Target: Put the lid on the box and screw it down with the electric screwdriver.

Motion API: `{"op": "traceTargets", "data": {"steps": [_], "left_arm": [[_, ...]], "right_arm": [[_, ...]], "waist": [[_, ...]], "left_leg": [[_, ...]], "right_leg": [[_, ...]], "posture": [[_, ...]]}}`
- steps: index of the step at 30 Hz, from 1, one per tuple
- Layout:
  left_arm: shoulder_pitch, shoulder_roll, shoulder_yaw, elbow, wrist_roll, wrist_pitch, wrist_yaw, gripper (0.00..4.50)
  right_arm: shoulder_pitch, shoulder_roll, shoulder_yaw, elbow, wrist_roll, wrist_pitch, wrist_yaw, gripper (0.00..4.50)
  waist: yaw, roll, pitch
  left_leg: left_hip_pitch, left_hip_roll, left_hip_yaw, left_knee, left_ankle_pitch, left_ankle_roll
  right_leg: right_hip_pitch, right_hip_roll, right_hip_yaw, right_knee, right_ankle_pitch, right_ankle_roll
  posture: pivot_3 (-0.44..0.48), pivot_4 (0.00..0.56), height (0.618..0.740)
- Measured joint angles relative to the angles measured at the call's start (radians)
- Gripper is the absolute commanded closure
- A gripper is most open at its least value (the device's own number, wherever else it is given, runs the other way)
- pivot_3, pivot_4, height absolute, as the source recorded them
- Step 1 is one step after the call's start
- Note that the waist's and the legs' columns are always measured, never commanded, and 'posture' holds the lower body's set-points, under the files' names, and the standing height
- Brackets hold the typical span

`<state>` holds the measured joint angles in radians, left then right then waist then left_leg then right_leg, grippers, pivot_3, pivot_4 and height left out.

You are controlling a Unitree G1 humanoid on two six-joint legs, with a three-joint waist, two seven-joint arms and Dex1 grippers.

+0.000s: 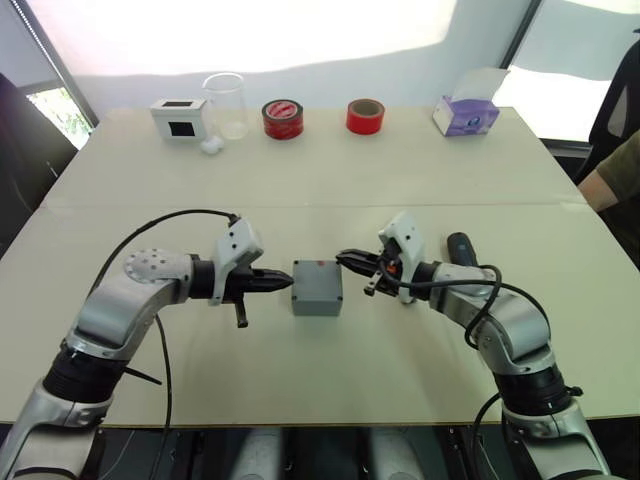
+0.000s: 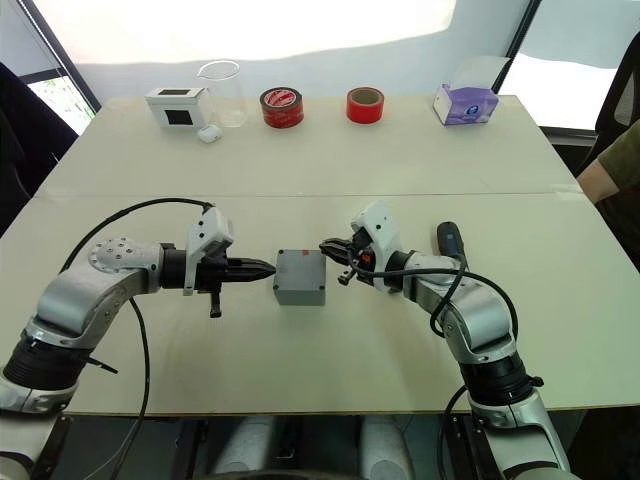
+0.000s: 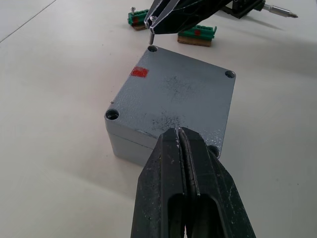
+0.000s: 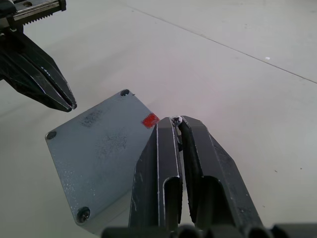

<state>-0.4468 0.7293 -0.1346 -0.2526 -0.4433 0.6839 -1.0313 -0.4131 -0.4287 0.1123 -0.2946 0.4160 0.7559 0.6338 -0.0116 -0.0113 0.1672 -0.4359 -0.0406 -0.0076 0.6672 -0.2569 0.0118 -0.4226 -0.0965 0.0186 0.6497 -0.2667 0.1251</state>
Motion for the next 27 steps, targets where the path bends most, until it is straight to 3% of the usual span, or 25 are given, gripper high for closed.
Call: {"op": "traceTargets", "data": {"steps": [27], "left_arm": [[-0.01, 0.0, 0.0, 0.001, 0.001, 0.0, 0.0, 4.5]], "right_arm": [[0.001, 0.006, 0.0, 0.004, 0.017, 0.009, 0.002, 4.33]], "waist": [[0.0, 0.0, 0.0]], "left_leg": [[0.0, 0.0, 0.0, 0.0, 0.0, 0.0]], "right_leg": [[0.0, 0.0, 0.0, 0.0, 0.0, 0.0]], "posture": [[0.0, 0.15, 0.74]]}}
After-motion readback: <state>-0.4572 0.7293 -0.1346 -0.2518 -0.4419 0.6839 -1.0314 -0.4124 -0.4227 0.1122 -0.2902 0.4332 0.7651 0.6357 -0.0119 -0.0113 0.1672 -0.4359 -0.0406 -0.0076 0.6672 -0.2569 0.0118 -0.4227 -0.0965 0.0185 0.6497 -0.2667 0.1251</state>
